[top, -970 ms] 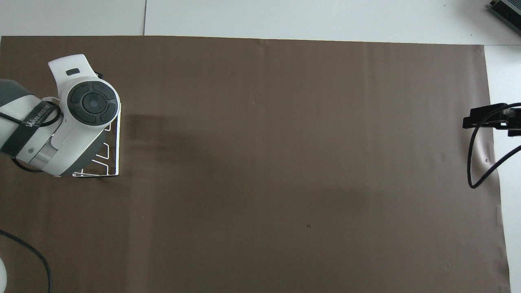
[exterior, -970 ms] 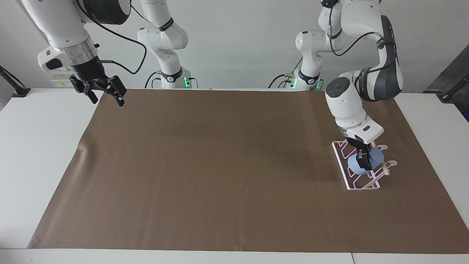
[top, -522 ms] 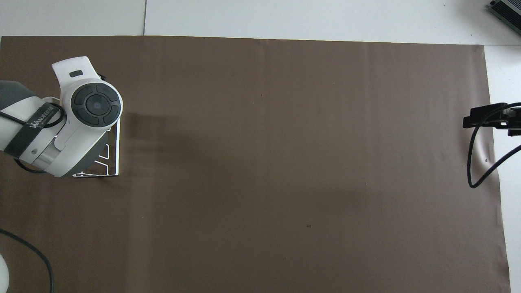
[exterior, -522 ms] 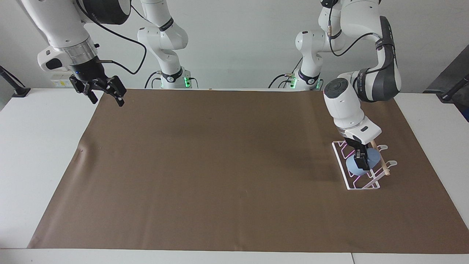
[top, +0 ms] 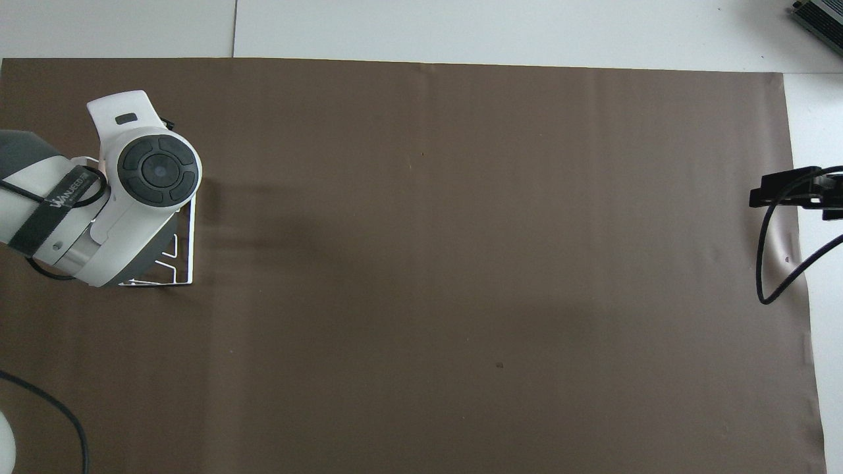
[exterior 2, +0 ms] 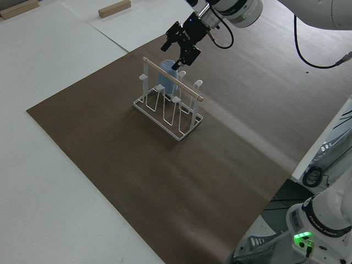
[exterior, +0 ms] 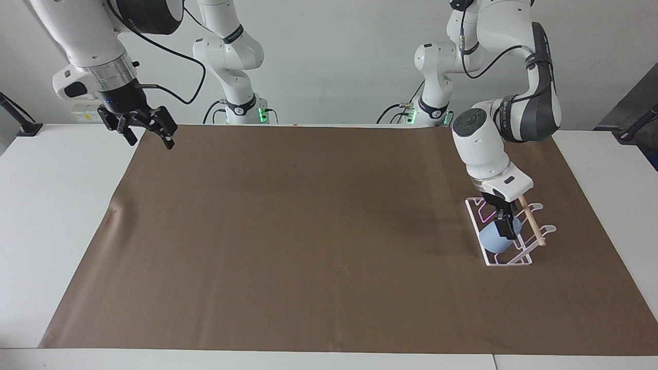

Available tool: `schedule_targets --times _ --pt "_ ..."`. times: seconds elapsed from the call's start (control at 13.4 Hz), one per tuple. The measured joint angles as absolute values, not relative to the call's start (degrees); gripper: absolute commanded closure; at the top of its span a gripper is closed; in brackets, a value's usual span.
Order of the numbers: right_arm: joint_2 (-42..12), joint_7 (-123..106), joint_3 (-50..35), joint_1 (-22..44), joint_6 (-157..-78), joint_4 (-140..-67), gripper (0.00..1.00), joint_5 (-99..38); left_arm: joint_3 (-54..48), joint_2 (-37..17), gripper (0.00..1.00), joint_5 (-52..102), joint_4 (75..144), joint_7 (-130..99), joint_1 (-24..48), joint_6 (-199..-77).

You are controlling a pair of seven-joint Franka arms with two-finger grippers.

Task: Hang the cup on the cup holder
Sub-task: 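Carry the cup with the left gripper over the wire rack, then lower the cup onto a rack peg and open the left gripper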

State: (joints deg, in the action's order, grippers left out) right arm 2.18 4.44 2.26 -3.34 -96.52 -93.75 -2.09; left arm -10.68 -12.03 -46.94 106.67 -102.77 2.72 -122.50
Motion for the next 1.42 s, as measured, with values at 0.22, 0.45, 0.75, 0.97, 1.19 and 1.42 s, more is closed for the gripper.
schedule_targets --times 0.22,0.45,0.75,0.97,1.19,1.42 --pt "2.18 4.44 2.26 -3.33 -96.6 -93.75 0.0 -1.58 -11.26 -11.83 0.0 -46.25 105.48 -102.61 2.8 -122.58" --pt "2.19 4.44 2.2 -3.3 -96.76 -93.75 0.0 -0.93 -12.42 -11.66 0.0 -45.34 104.32 -101.74 5.19 -122.62" --pt "2.19 4.44 2.16 -3.15 -96.76 -93.75 0.0 -0.89 -12.68 -11.09 0.0 -43.87 103.37 -92.75 10.24 -122.56" --pt "2.19 4.44 2.13 -3.1 -96.76 -93.75 0.0 -0.89 -12.69 -9.4 0.0 -38.79 101.84 -84.76 10.84 -122.35" --pt "2.19 4.44 2.14 -3.12 -96.75 -93.75 0.0 -0.89 -12.14 -4.98 0.0 -28.68 101.31 -68.76 9.57 -119.43" --pt "2.2 4.44 2.28 -3.26 -96.74 -93.75 0.0 -0.89 -11.74 0.28 0.0 -19.64 101.23 -50.62 4.65 -115.72"
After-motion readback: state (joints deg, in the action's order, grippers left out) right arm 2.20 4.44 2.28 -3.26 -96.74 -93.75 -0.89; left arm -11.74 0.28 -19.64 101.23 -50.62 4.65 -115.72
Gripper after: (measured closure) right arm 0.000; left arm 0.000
